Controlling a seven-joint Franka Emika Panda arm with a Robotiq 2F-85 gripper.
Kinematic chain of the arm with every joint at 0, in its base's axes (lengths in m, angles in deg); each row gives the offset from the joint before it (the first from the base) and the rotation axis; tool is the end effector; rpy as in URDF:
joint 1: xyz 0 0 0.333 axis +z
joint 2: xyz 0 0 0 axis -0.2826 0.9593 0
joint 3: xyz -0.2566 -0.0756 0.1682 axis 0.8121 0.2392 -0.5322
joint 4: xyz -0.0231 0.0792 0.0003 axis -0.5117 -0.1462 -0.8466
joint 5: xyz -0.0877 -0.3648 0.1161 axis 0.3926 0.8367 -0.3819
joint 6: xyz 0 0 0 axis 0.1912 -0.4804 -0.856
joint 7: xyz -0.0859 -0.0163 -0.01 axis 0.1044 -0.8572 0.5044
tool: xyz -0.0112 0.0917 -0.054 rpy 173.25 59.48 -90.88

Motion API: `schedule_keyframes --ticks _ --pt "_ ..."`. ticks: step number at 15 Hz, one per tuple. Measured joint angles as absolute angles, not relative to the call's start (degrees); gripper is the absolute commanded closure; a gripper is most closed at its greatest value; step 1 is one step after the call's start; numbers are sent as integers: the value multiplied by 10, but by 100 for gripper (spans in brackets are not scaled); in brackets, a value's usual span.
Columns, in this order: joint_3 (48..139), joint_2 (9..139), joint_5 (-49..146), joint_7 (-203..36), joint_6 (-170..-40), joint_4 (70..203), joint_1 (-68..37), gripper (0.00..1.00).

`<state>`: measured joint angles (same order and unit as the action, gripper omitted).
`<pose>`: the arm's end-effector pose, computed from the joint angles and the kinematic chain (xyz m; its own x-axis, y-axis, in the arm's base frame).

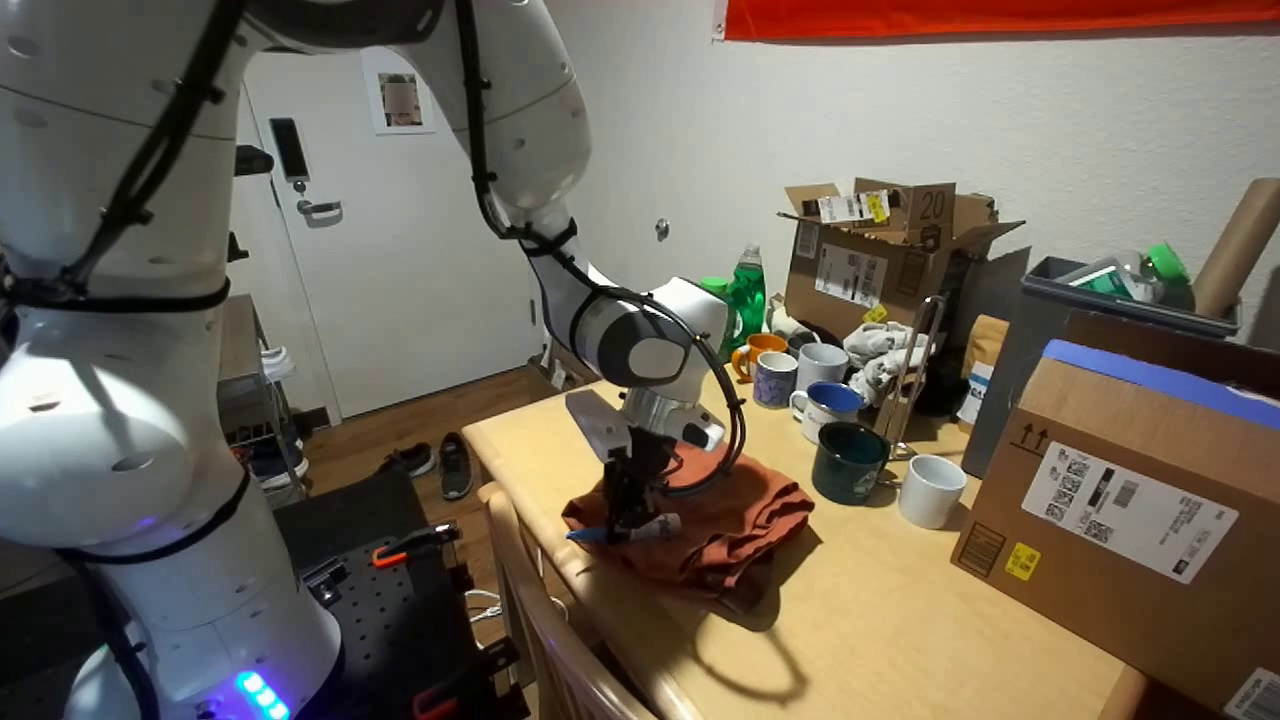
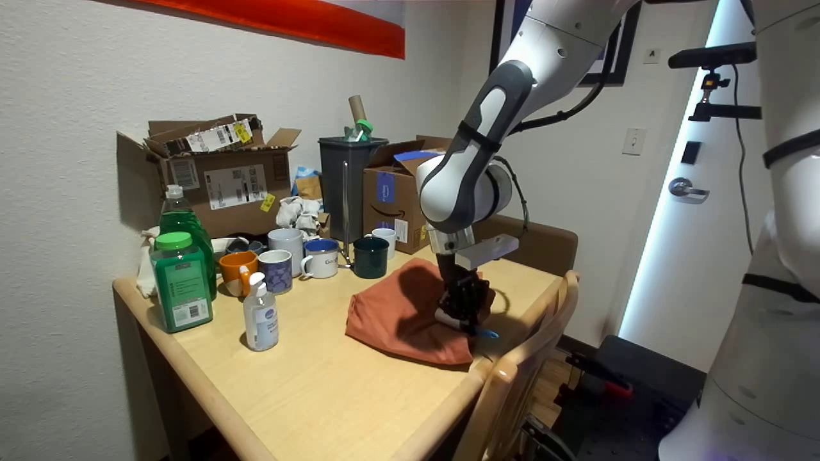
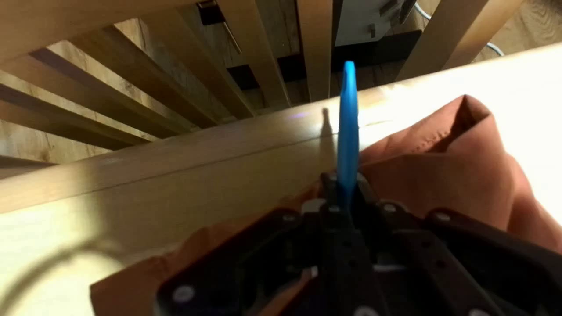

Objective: Take the object and roll it on the cloth on the table

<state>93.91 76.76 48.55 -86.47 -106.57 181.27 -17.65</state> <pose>0.4533 -0.0459 0.1558 0.9212 -0.1966 -0.3359 -0.1763 -0.9802 0.0904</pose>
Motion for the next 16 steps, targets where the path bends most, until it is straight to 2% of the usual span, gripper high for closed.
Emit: schedule_keyframes --ticks 16 --pt "996 758 489 -865 -1066 1810 -213 97"
